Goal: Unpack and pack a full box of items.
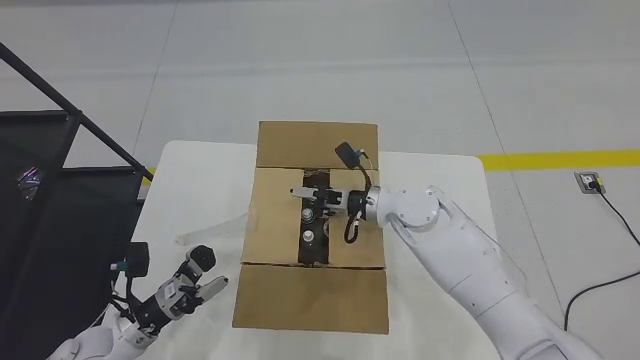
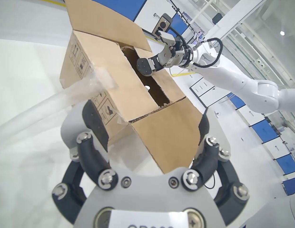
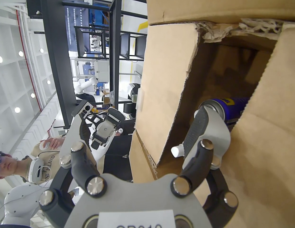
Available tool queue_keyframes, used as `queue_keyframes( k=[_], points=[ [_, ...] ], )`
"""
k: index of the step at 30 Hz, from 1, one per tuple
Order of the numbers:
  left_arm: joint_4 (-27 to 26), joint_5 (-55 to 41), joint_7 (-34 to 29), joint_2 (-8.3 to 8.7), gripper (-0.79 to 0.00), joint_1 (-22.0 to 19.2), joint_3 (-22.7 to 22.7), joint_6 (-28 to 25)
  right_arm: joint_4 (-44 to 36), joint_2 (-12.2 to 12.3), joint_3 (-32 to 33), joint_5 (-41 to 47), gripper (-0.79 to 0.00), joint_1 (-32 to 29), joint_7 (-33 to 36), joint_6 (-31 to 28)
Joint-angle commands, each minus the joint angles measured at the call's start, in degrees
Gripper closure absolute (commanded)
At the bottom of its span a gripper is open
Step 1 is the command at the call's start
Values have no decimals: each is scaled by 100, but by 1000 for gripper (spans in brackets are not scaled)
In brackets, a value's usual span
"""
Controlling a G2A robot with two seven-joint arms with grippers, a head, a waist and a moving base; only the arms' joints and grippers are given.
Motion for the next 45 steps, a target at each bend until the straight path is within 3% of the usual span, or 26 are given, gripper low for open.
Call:
queue_keyframes(
  k=[1,17,27,37,45],
  points=[
    [17,1,15,-3,-785,-1,16,-25,53,-47,-54,39,-785,12,-43,61],
    [-48,96,132,-24,-785,114,102,-157,1177,-560,-304,1001,-785,437,174,-167],
    [-271,311,23,-41,-785,62,274,79,1164,-560,135,1746,-785,484,1002,-495],
    [-823,1542,405,-122,-785,-46,535,1247,52,-514,332,1597,-785,176,609,-311],
    [-1132,2856,1431,-283,-785,-103,1056,3155,-293,-581,240,1625,-785,141,786,-124]
  ],
)
